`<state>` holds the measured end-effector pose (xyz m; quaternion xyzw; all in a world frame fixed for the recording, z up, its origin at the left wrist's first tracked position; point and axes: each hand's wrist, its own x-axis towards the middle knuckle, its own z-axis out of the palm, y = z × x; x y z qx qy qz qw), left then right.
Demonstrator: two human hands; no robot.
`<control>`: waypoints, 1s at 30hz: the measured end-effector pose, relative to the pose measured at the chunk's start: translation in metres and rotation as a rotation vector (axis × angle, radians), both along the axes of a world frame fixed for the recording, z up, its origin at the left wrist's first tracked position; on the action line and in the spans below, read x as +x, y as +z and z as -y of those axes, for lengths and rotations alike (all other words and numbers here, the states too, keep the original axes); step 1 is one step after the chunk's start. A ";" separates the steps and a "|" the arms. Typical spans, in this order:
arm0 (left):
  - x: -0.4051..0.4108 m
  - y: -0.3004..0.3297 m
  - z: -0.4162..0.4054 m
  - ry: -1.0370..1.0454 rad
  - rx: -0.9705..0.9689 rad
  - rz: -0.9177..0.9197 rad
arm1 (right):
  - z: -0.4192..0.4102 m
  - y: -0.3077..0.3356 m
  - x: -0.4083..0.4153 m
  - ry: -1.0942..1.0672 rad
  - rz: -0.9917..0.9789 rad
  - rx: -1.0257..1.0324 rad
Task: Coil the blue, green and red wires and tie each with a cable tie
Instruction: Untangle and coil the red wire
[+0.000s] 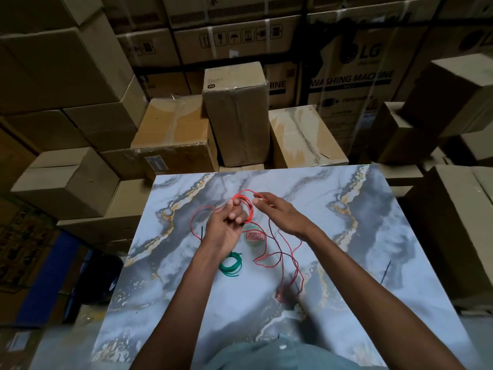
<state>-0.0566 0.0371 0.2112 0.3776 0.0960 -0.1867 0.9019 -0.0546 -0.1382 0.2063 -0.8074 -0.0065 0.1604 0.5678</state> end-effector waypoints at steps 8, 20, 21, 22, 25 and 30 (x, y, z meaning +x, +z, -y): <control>-0.005 -0.002 0.000 -0.062 -0.011 -0.072 | 0.001 -0.009 0.002 -0.044 0.031 0.321; -0.003 -0.009 0.010 0.037 -0.112 -0.247 | 0.004 -0.033 0.005 -0.064 -0.100 0.394; -0.004 -0.009 0.011 0.039 -0.126 -0.240 | 0.004 -0.036 0.003 -0.082 -0.128 0.400; -0.006 -0.009 0.012 0.034 -0.134 -0.228 | 0.004 -0.037 0.001 -0.091 -0.160 0.399; -0.005 -0.011 0.011 -0.003 -0.140 -0.155 | 0.004 -0.040 -0.005 -0.112 -0.220 0.424; 0.010 0.000 -0.006 0.030 -0.280 -0.125 | 0.016 -0.061 -0.005 -0.295 -0.254 0.729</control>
